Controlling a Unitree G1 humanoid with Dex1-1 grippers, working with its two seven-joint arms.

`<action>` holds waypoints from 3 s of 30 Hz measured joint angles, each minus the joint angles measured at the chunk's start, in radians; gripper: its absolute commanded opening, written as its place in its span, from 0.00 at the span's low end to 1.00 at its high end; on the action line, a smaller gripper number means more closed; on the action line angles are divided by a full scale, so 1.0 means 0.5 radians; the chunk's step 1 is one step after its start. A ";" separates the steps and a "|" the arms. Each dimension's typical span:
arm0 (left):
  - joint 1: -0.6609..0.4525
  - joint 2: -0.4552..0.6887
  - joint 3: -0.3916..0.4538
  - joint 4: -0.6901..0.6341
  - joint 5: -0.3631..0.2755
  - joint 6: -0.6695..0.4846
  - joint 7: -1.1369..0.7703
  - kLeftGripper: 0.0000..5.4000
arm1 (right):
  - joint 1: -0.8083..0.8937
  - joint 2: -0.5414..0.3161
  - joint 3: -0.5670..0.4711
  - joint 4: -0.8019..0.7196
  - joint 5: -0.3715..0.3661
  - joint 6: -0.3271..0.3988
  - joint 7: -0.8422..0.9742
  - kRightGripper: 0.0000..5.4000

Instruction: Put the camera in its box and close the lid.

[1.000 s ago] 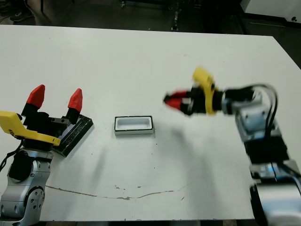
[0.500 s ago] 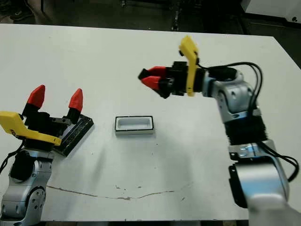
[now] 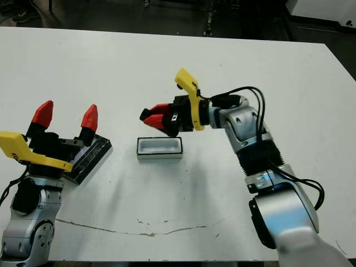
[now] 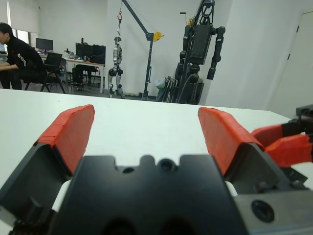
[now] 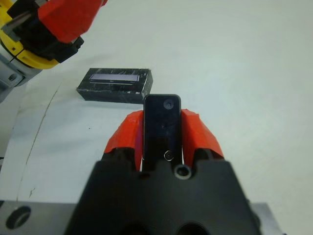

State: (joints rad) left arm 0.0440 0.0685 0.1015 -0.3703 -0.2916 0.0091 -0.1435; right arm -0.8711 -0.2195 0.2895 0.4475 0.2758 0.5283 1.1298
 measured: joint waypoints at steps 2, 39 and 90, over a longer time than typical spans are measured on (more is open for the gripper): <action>0.000 0.000 0.000 0.000 0.001 0.000 0.002 1.00 | -0.006 0.001 0.014 0.015 -0.021 0.000 0.004 0.31; 0.017 -0.005 -0.011 0.001 0.003 -0.013 0.002 1.00 | -0.095 0.082 0.088 0.351 -0.275 -0.269 0.165 0.31; 0.040 -0.024 -0.019 0.000 0.021 -0.037 0.004 1.00 | -0.029 0.077 0.126 0.358 -0.365 -0.466 0.274 0.31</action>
State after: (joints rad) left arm 0.0640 0.0564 0.0918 -0.3701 -0.2812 -0.0094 -0.1415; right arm -0.8854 -0.1808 0.3523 0.6265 0.0931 0.2951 1.2667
